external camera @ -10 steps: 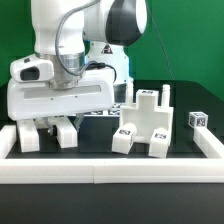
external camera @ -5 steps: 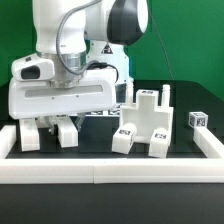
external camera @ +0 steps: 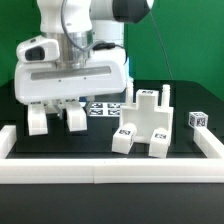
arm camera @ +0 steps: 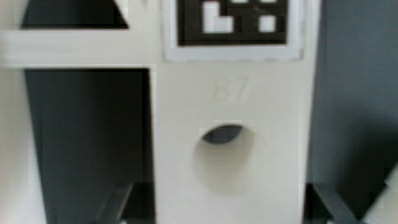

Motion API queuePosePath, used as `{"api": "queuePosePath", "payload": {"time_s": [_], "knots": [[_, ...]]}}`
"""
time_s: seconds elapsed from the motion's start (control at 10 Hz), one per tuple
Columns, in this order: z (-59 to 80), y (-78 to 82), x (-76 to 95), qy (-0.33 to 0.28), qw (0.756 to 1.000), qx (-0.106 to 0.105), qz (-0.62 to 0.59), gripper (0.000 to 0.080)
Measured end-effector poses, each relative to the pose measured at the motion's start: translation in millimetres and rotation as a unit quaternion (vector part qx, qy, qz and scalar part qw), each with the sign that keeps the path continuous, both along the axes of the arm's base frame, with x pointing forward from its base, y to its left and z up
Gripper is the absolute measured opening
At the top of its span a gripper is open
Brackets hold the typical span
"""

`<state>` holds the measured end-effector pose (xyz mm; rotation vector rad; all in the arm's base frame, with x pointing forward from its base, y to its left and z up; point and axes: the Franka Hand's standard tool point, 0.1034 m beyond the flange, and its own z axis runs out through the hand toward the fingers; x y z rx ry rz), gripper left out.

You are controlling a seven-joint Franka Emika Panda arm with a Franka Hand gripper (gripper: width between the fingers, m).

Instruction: Assemble chair

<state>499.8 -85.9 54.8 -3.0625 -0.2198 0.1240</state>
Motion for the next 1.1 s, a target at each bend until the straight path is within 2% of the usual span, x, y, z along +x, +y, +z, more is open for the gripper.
{"api": "queuePosePath", "payload": {"time_s": [0.1, 0.7, 1.1], "knots": [[7.1, 4.1, 6.0, 0.000, 1.000, 0.004, -0.009, 0.0288], [6.6, 5.0, 8.1, 0.002, 1.000, 0.002, -0.019, 0.0288], [57.4, 38.0, 9.6, 0.000, 0.997, 0.002, -0.080, 0.0288]]}}
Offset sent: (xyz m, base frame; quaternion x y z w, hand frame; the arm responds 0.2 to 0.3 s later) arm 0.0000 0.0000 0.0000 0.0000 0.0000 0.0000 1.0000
